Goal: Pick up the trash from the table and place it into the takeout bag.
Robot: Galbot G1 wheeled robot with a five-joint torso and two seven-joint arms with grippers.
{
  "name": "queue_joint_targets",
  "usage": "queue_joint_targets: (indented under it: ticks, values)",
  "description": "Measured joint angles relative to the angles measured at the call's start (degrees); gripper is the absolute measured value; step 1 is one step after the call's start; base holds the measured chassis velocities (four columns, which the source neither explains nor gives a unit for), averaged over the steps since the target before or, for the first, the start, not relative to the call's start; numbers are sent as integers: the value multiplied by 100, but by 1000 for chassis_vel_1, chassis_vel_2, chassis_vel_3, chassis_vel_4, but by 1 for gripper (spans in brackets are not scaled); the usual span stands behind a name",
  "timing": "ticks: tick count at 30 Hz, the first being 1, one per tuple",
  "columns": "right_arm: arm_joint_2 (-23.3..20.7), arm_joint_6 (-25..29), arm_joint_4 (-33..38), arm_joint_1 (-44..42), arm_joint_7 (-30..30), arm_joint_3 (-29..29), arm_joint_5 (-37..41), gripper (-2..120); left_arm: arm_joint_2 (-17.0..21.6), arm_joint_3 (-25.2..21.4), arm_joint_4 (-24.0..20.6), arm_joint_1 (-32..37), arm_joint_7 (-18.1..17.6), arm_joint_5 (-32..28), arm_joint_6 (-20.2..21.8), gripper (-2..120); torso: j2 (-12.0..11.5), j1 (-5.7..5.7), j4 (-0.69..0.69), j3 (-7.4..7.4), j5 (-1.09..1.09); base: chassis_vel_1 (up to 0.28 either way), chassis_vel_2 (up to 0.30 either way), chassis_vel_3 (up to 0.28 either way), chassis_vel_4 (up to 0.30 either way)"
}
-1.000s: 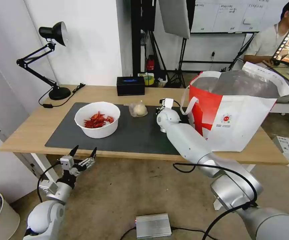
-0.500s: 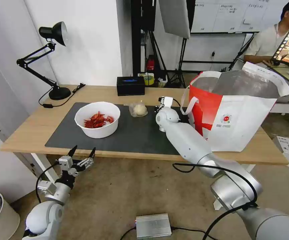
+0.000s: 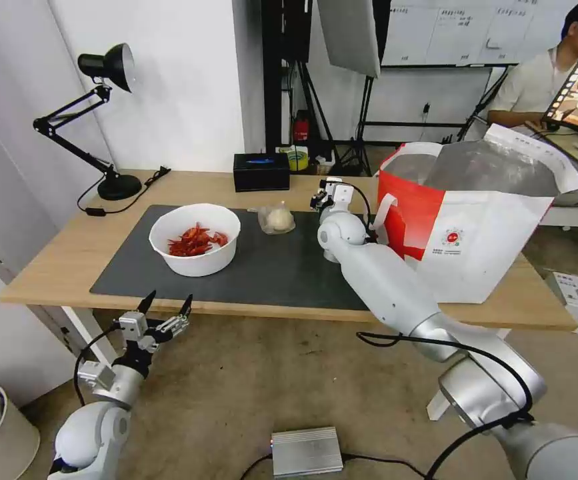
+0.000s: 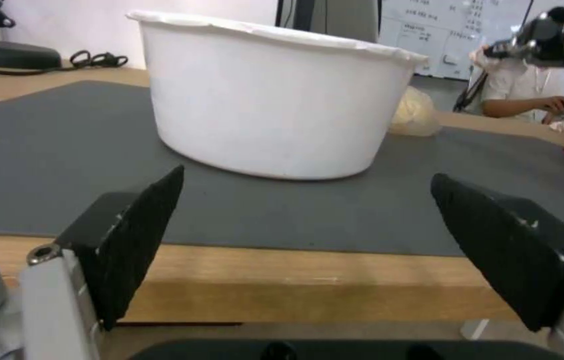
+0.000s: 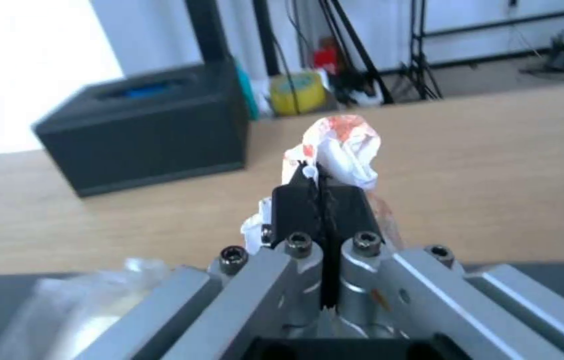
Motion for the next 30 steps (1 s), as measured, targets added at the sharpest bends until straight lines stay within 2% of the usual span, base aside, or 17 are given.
queue_joint_targets:
  ticks: [9, 18, 26, 30]
  values:
    - [-159, 493, 536, -81, -161, -160, -321, 0, 34, -24, 0, 34, 9, 2, -8, 100, 0, 0, 0, 0, 0, 0, 0, 0, 0]
    - [-521, 1144, 1479, -296, -387, -409, -810, 0, 88, -35, 41, 59, 16, 2, -32, 100, 0, 0, 0, 0, 0, 0, 0, 0, 0]
    - [-885, 1714, 2111, -497, -832, -304, -1257, 0, 107, -77, 42, 71, 19, -1, -41, 100, 0, 0, -1, 0, 0, 0, 0, 0, 0]
    - [-1134, 1914, 2678, -724, -959, -92, -1423, 0, 147, -123, 91, 105, 28, -6, -100, 100, 0, 0, 0, 0, 0, 0, 0, 0, 0]
